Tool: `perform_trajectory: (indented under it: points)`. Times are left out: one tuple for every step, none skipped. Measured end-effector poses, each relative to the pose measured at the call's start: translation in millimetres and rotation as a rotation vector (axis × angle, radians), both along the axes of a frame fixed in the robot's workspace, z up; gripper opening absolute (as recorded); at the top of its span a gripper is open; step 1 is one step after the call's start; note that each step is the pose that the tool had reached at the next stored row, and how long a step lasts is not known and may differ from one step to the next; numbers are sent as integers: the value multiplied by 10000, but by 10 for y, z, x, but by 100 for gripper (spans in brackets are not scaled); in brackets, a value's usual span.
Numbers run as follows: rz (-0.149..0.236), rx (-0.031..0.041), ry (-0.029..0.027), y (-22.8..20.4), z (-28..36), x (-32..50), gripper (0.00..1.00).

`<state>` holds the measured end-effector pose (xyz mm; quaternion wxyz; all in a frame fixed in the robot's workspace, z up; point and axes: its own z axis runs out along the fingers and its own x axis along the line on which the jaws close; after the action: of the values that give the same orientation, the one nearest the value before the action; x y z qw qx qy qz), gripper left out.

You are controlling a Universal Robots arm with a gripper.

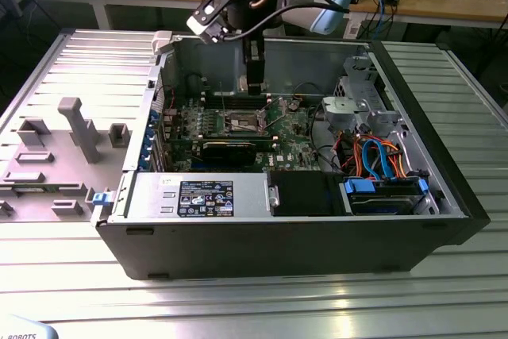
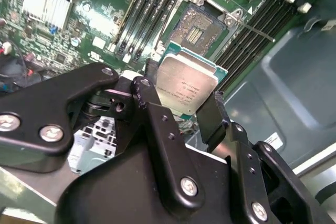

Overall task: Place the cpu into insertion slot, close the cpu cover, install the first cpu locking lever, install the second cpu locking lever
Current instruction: 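Place the cpu into insertion slot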

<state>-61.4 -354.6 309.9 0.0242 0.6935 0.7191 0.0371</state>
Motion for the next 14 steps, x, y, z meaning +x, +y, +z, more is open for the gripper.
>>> perform_trajectory:
  points:
    - [97,0,-1,15,-9,-1,54]
    - [107,0,0,23,-12,-1,54]
    - [108,0,0,26,-13,-1,54]
    - [109,1,-1,26,-13,-1,54]
    - [107,0,0,27,-20,-1,54]
    - [108,0,0,27,-27,-1,54]
    - [107,1,0,27,-27,-1,54]
    - [107,0,0,27,-27,-1,54]
    - [107,0,0,27,-27,-1,54]
    - [107,0,0,27,-27,-1,54]
    - [108,0,0,27,-28,-1,54]
    - [108,0,0,27,-28,-1,54]
    - [107,0,0,27,-28,-1,54]
    - [107,0,0,27,-29,-1,54]
